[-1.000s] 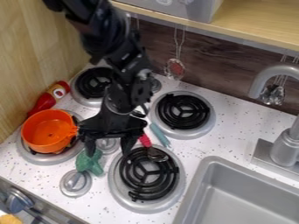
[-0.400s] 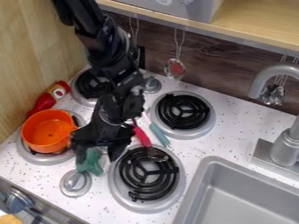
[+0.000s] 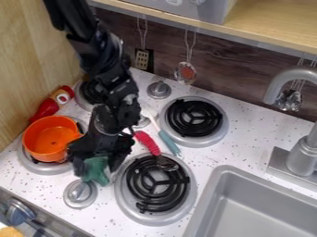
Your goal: Moved the green Broccoli from between two burner to the orange pot .
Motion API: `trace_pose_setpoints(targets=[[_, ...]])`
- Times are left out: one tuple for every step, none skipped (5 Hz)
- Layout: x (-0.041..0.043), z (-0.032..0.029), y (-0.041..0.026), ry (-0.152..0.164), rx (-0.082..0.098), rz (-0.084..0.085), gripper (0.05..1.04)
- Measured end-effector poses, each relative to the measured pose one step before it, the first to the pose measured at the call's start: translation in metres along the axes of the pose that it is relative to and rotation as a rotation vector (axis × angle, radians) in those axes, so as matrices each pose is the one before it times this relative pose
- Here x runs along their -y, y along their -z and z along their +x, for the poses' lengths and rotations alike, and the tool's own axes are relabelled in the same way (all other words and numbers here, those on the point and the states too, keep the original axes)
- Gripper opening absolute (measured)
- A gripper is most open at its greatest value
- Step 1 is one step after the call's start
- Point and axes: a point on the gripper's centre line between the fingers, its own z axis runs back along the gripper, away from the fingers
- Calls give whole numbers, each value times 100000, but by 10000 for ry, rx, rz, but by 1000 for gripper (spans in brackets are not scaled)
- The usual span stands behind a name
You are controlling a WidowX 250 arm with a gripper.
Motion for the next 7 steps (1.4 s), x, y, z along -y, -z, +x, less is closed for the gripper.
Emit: trace_pose_setpoints(targets=[[-179, 368, 436, -65, -10, -273, 1001], [347, -207, 608, -64, 172, -391, 1001], [404, 16, 939, -179, 366, -493, 1001], [234, 68, 716, 103, 196, -171, 958], [53, -8, 104, -303, -44, 153, 886], [-233, -659, -363, 56, -172, 360, 885], [-185, -78, -2089, 9, -182, 44, 883]])
